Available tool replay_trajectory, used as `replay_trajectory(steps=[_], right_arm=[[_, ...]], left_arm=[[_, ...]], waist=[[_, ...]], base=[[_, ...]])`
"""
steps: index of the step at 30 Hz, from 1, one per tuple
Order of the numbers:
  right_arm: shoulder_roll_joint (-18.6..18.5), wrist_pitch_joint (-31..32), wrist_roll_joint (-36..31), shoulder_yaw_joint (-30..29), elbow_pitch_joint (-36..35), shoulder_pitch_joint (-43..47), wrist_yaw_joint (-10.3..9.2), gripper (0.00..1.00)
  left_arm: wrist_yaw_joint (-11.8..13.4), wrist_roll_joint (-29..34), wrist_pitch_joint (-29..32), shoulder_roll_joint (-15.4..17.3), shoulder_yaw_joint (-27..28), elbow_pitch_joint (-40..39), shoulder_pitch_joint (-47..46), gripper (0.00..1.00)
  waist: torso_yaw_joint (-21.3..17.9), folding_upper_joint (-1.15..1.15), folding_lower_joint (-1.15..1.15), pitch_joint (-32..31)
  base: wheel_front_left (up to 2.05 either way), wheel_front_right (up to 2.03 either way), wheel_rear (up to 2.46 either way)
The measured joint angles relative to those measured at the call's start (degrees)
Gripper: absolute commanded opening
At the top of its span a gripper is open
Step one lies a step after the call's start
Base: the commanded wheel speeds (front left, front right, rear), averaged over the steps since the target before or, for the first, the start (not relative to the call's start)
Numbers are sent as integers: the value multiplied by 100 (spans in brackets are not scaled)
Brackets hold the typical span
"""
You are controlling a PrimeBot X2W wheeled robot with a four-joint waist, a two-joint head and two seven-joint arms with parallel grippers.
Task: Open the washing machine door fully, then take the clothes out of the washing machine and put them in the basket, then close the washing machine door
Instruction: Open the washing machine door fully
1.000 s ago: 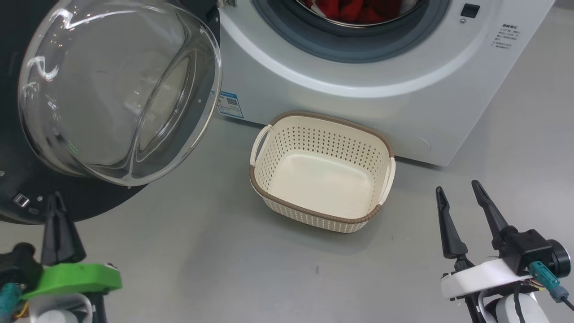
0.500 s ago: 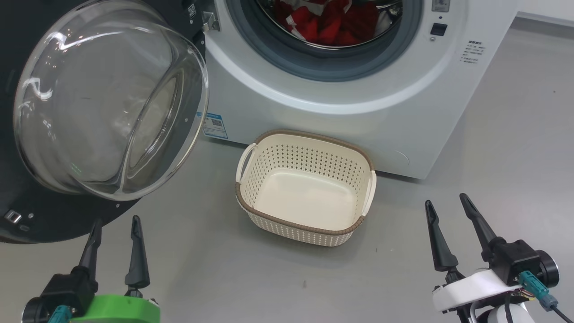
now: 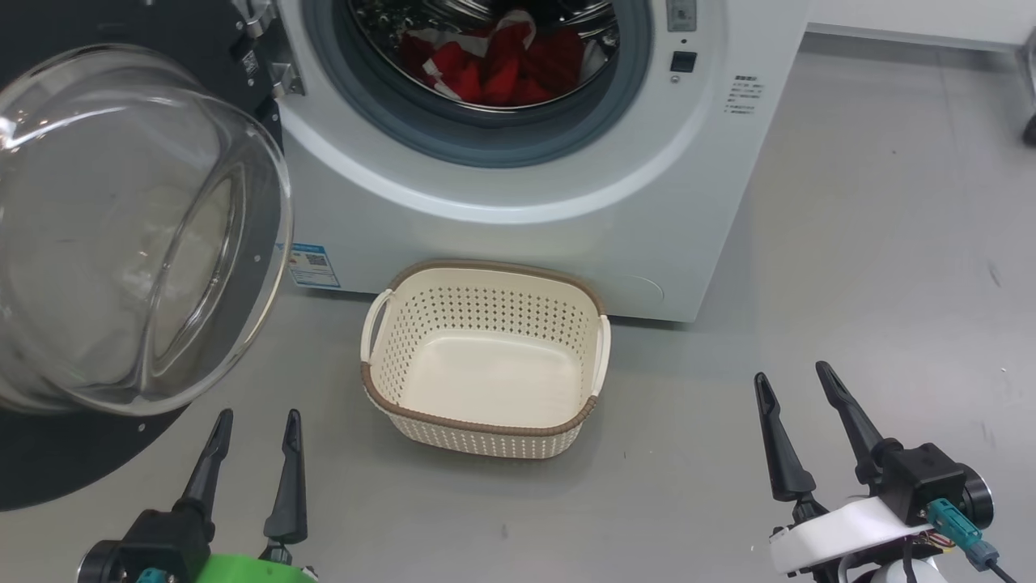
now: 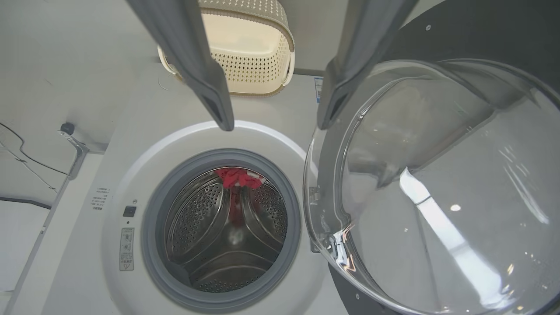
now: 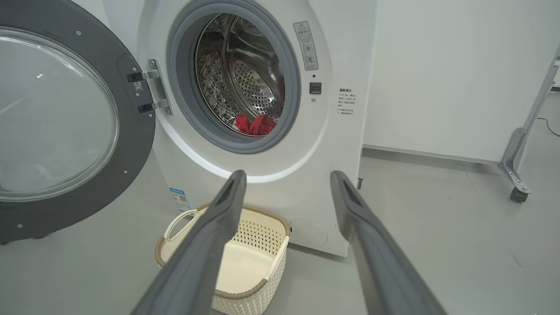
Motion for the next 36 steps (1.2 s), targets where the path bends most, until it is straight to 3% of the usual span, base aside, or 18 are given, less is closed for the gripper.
replay_trajectory(steps=[21, 36], right_arm=[[3, 0, 145, 126, -160, 132, -258, 100], [5, 0, 155, 119, -264, 231, -354, 100]], left_arm=[[-12, 16, 0, 9, -232, 1, 97, 100], [88, 58, 101, 10, -304, 11, 98, 100]], waist=[[-1190, 0, 0, -119], [-1255, 0, 0, -97]], base=[[0, 0, 0], [0, 0, 0]])
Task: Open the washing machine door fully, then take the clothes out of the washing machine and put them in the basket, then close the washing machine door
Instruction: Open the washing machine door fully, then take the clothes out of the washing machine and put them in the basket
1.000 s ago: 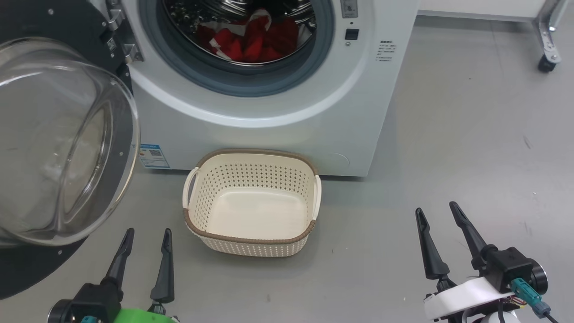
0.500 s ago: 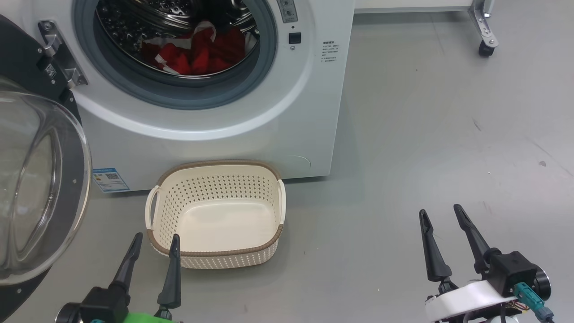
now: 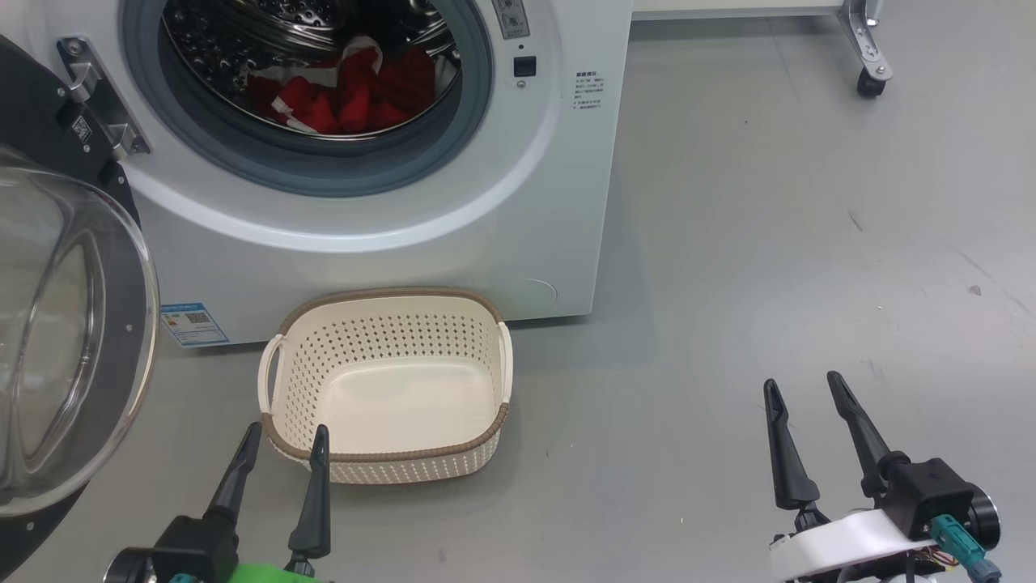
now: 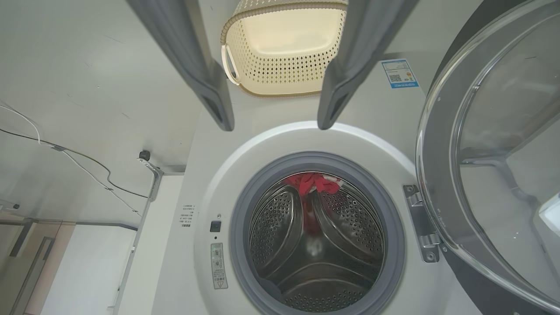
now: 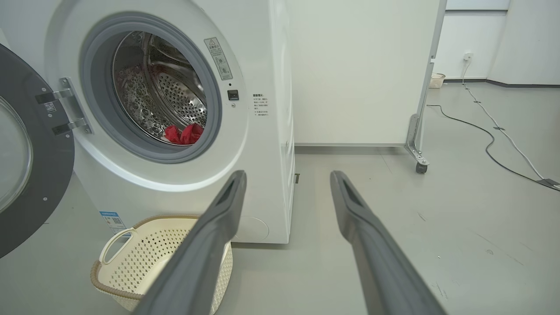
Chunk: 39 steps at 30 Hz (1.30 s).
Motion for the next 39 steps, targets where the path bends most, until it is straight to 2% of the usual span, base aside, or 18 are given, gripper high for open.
replay_trajectory(steps=[23, 39], right_arm=[[1, 0, 94, 79, -35, 0, -49, 100], [1, 0, 99, 112, -31, 51, -51, 100]], left_arm=[[98, 51, 7, 1, -56, -24, 0, 100], [154, 99, 7, 3, -104, -44, 0, 100]], waist=[[78, 0, 0, 29], [73, 0, 0, -9]], base=[[3, -3, 0], [51, -51, 0]])
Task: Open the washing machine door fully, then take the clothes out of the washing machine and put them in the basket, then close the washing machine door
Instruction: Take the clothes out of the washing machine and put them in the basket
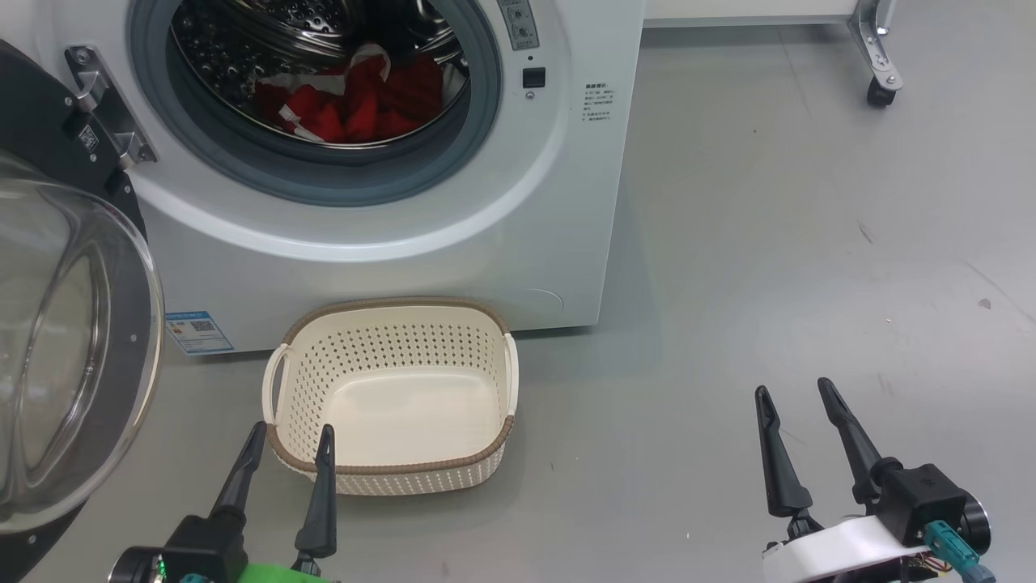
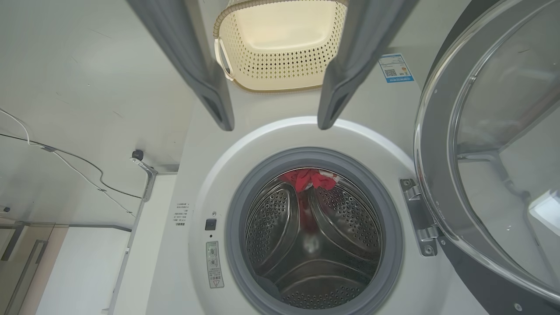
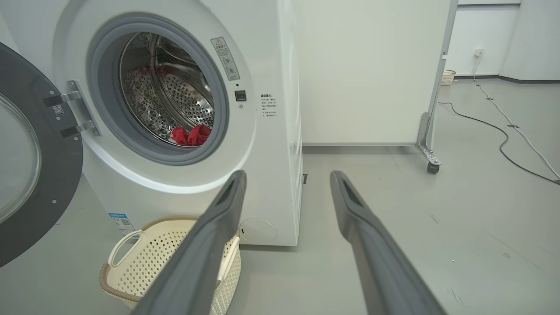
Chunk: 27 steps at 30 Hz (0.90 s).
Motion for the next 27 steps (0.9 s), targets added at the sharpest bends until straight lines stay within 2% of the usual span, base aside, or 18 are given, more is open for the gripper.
replay_trajectory(steps=[15, 27], right_arm=[[0, 0, 43, 43, 8, 31, -1, 100], [0, 0, 53, 59, 25, 31, -5, 100]], left_arm=[[4, -4, 29, 2, -23, 0, 0, 100], [55, -4, 44, 2, -21, -9, 0, 100]], waist=[[21, 0, 0, -11], [36, 0, 0, -43]], base=[[95, -95, 0], [60, -60, 0]])
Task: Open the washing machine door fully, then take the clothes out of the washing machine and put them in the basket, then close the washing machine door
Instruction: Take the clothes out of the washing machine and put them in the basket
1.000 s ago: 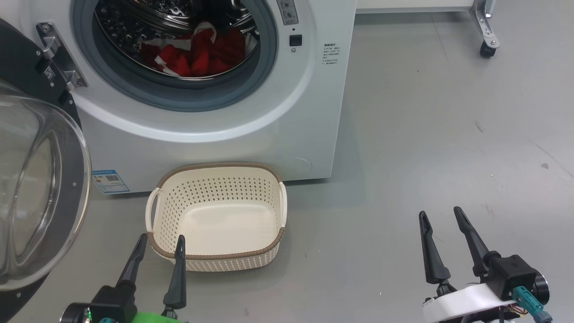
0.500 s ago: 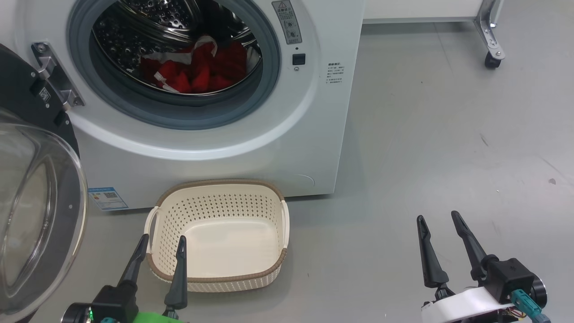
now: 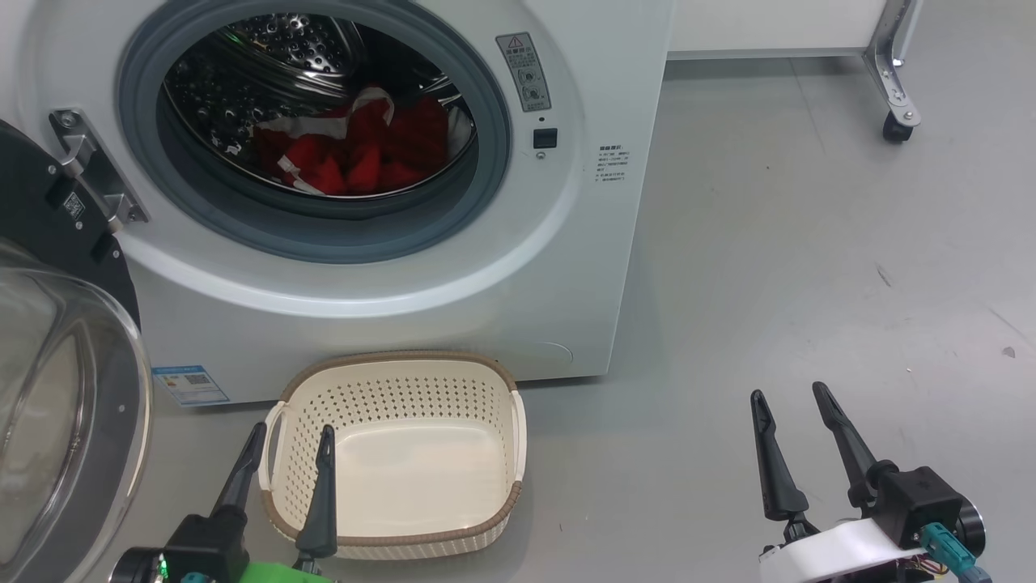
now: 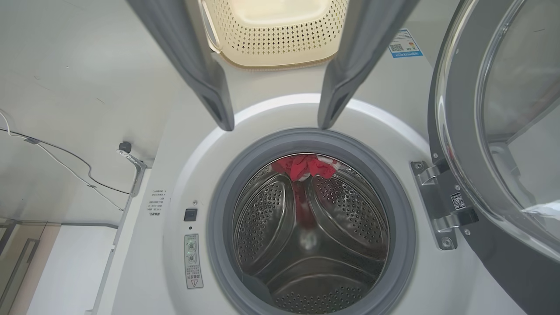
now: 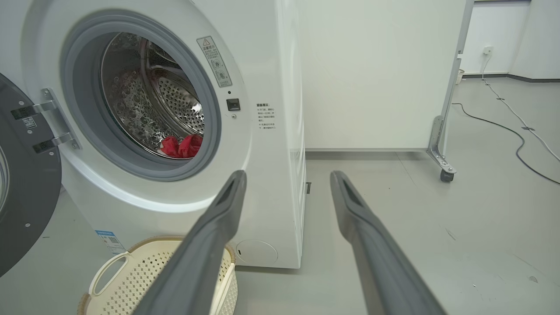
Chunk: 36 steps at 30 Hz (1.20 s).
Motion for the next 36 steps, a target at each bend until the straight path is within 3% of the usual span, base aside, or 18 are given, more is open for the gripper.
replay_trajectory(steps=[36], right_arm=[[0, 0, 32, 47, -19, 0, -2, 100]], left_arm=[[-20, -19, 80, 4, -162, -71, -8, 100]], waist=[[6, 0, 0, 64]], base=[[6, -6, 0]])
